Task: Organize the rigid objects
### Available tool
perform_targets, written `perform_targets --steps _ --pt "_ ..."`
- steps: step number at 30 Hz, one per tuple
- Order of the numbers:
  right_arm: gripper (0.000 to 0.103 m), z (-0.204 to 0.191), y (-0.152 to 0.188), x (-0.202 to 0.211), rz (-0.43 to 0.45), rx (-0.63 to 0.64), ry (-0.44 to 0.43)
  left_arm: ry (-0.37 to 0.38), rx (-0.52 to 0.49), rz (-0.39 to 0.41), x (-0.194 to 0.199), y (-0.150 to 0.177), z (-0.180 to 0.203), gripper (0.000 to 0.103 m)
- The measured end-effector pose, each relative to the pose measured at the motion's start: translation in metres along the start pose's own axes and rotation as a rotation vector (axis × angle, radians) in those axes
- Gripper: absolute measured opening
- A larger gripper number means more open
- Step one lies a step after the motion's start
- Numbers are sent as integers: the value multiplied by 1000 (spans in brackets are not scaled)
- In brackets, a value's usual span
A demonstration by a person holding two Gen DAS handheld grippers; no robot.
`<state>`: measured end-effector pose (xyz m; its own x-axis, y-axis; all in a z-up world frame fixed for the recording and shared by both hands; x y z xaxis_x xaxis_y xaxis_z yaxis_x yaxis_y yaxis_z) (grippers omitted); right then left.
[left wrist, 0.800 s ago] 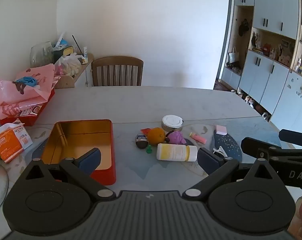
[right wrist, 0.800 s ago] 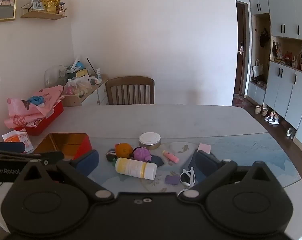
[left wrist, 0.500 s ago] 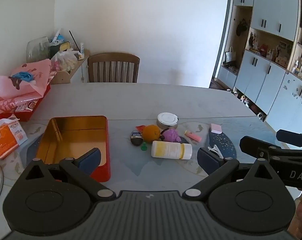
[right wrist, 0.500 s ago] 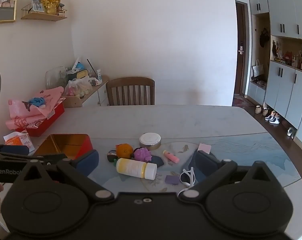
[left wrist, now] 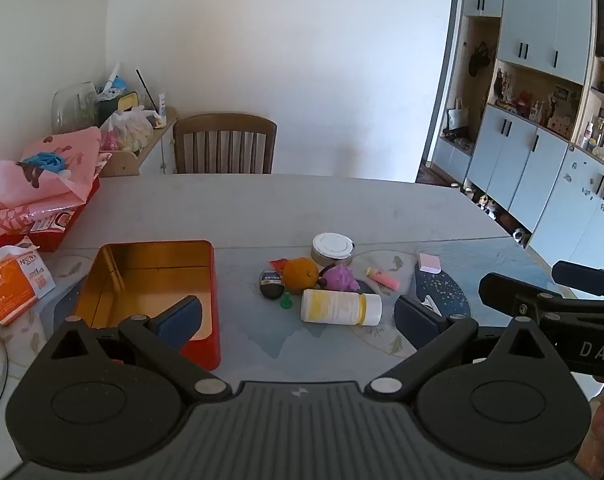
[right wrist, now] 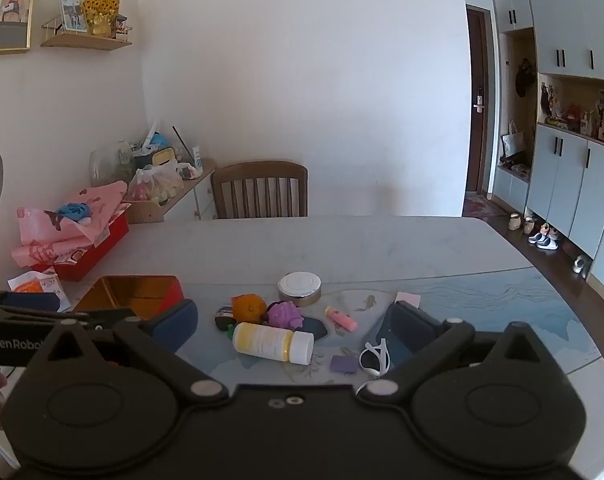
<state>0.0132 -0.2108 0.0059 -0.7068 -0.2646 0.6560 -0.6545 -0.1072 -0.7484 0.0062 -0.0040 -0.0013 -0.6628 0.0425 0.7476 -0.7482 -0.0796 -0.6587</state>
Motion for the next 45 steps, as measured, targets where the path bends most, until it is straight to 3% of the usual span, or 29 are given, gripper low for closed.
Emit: perform_targets --steps 30,40,45 --pt "102 2 -3 2 36 16 25 60 7 1 -3 -3 -1 103" --pt "100 34 -3 -28 4 34 89 88 49 -41 -36 -19 11 103" --pt "98 60 -4 -58 -52 64 99 87 7 -84 -65 -29 29 103"
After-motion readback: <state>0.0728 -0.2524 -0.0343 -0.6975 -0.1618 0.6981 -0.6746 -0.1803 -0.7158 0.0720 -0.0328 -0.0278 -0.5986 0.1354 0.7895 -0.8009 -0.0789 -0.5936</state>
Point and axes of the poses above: each gripper's, at about its wrist camera, not at the fingertips, and x roughly against the way its jaws point, z to its right, y to its underside, the point moved 1 cm from there along -x, roughly the way its jaws point, and after that the axes turned 14 degrees about -z, right-handed, at the moved point
